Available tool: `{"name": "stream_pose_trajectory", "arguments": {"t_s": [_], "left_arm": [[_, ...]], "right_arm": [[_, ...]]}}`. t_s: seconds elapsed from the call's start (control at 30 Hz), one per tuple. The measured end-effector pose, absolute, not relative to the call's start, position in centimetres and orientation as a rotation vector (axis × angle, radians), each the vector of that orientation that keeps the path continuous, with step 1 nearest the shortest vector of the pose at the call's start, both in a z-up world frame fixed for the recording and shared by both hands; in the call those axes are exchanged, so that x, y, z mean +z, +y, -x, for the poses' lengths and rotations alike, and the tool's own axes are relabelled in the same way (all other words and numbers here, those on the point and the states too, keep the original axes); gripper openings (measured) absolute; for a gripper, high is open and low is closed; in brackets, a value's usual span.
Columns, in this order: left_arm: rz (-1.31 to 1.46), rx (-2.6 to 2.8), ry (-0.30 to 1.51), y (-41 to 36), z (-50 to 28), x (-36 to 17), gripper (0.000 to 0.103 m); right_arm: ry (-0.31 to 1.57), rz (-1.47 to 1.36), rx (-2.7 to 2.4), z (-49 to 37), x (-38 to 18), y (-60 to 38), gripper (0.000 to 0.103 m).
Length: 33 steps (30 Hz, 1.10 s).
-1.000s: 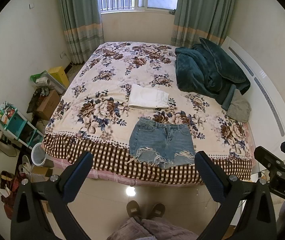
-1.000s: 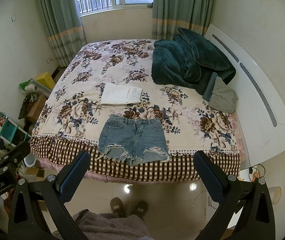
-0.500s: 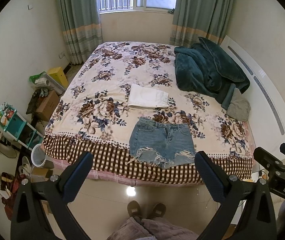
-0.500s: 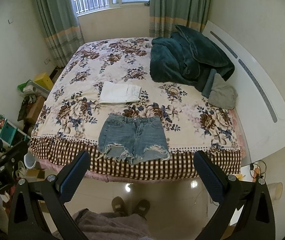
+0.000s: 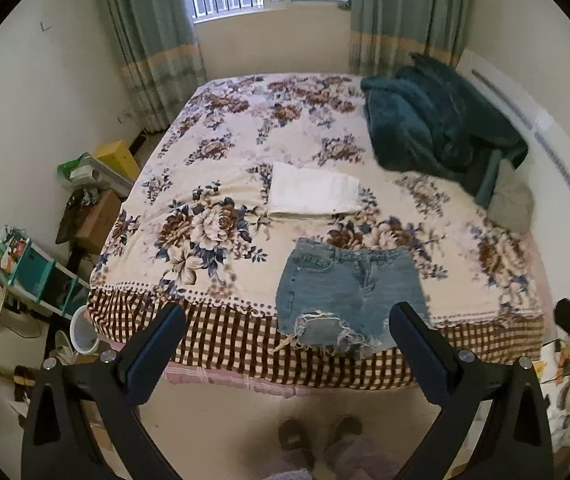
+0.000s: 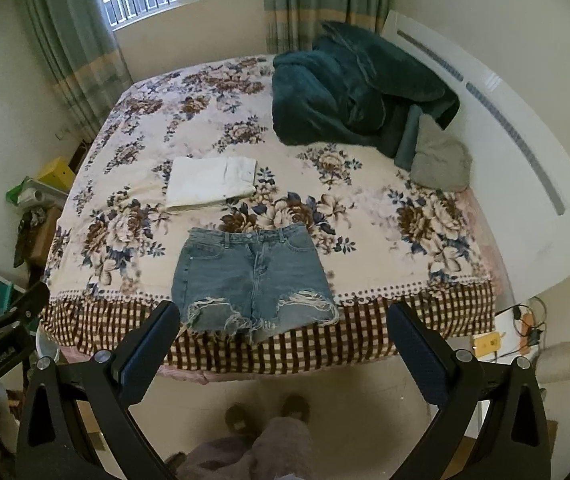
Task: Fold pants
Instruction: 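Lower both grippers onto the denim shorts at the frayed leg hems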
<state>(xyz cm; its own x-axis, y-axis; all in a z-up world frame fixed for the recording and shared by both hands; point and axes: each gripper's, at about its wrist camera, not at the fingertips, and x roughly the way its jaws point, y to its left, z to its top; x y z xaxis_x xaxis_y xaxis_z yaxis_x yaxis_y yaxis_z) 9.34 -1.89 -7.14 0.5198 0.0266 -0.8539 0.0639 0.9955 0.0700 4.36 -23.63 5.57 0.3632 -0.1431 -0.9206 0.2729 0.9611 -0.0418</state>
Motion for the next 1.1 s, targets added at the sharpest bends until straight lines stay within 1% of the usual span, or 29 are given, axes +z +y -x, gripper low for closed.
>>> {"name": "stream_pose_trajectory", "arguments": {"t_s": [0.1,0.23,0.33,0.37,0.4,0.43,0.47,0.5,0.6,0.77,0.8,0.97,1.0,1.1], "left_arm": [[-0.106,-0.015,1.080,-3.8,-12.2,-10.5,0.103],[-0.103,0.016,1.139,-6.0,-15.8,-15.3,0.103],[-0.076,0.069,1.175,-8.5,-19.2,-19.9,0.103],[-0.068,0.083,1.183,-9.2,-19.9,-21.2,0.103],[-0.062,0.103,1.188,-9.9,-20.7,-22.6,0.103],[-0.064,0.137,1.200,-11.1,-21.7,-24.8,0.103],[-0.059,0.158,1.216,-12.1,-22.4,-26.7,0.103],[-0.053,0.170,1.230,-12.8,-22.7,-28.1,0.103],[-0.013,0.211,1.303,-16.5,-23.3,-35.3,0.103],[0.045,0.181,1.481,-24.3,-21.2,-46.7,0.103],[0.055,0.167,1.510,-25.8,-20.6,-48.4,0.103],[0.016,0.164,1.575,-32.2,-18.2,-55.3,0.103],[-0.007,0.174,1.580,-32.8,-18.0,-56.4,0.103],[-0.094,0.239,1.579,-33.3,-17.8,-59.5,0.101]], "right_arm": [[1.223,-0.143,-0.269,-6.8,1.1,-27.1,0.103],[1.285,-0.186,-0.223,-10.8,-6.3,-33.3,0.103],[1.323,-0.179,-0.159,-14.8,-11.7,-37.8,0.103],[1.341,-0.176,-0.123,-16.6,-14.0,-39.5,0.100],[1.357,-0.176,-0.094,-17.9,-16.0,-40.8,0.091],[1.384,-0.178,-0.057,-19.6,-18.5,-42.2,0.085],[1.420,-0.177,-0.019,-21.5,-21.4,-43.8,0.071],[1.453,-0.171,0.000,-23.1,-24.1,-45.1,0.061],[1.520,-0.146,0.045,-27.2,-31.3,-48.4,0.060],[1.624,-0.200,0.119,-30.5,-40.9,-51.7,0.062],[1.644,-0.192,0.132,-31.2,-43.4,-52.5,0.062],[1.731,-0.212,0.207,-31.5,-50.1,-51.7,0.064],[1.745,-0.235,0.233,-32.0,-51.9,-51.7,0.065],[1.745,-0.266,0.301,-32.5,-54.9,-50.1,0.065]]}}
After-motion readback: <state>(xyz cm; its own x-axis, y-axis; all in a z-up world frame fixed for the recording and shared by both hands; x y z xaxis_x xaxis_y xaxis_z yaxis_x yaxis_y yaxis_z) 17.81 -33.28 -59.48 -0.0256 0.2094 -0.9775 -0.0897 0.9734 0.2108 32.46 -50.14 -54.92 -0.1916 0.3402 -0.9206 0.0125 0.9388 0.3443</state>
